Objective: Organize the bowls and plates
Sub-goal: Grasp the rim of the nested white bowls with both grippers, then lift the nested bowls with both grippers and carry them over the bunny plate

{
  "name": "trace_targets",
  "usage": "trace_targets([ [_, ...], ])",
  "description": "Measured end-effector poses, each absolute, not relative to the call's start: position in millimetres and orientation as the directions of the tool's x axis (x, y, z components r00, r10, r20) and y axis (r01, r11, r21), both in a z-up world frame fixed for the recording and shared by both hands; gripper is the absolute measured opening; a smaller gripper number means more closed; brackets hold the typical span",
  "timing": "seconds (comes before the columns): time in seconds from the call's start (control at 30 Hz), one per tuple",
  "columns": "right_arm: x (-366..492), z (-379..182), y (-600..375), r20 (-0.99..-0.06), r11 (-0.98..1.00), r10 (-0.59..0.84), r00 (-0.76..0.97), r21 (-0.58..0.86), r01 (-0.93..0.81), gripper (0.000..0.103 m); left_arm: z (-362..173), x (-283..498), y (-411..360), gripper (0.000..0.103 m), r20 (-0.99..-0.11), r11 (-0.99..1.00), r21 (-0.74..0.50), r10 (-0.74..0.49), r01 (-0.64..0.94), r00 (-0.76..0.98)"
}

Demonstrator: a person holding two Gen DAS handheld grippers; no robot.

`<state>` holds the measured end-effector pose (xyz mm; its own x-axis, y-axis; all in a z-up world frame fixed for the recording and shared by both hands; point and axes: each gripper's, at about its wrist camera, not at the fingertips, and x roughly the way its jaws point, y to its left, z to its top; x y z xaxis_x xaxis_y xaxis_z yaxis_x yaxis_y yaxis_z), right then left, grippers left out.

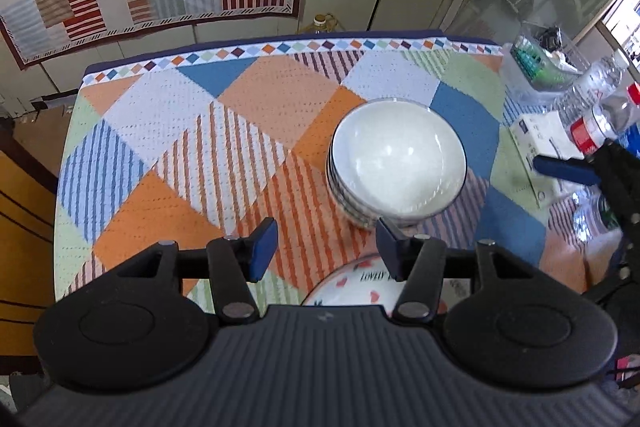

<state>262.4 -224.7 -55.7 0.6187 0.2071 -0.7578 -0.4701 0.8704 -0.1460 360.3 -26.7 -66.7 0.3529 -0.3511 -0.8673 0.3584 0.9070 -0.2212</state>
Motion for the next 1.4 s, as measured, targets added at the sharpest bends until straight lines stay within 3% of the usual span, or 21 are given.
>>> trace_targets([
  [0.37,246,-77,-266,-0.746,0.920,0.219,0.629,-0.058,-0.389,0.101,-73,333,-21,0.059,-0.875,0.902,-0.203,-0.342,0.382,0.342],
  [0.53,262,-99,-289,-0.770,0.947,0.239,0.592,0.050,-0.317,0.099,-84,332,-23,0.061,-0.872,0.901,-0.170,-0.326,0.399,0.366],
  [1.0,320,-148,-286,-0.809,0.905,0.406,0.425,0.292,-0.309,0.099,-114,386,-18,0.069,-0.773,0.854,-0.444,-0.519,0.273,0.366],
  [1.27,355,-180,-268,-0.795,0.871,0.491,0.356,0.443,-0.212,0.099,-164,426,-45,0.067,-0.788,0.836,-0.488,-0.546,0.252,0.285],
  [1.4,361,-193,-257,-0.803,0.881,0.473,0.362,0.425,-0.208,0.100,-182,430,-47,0.061,-0.766,0.810,-0.545,-0.586,0.217,0.264],
])
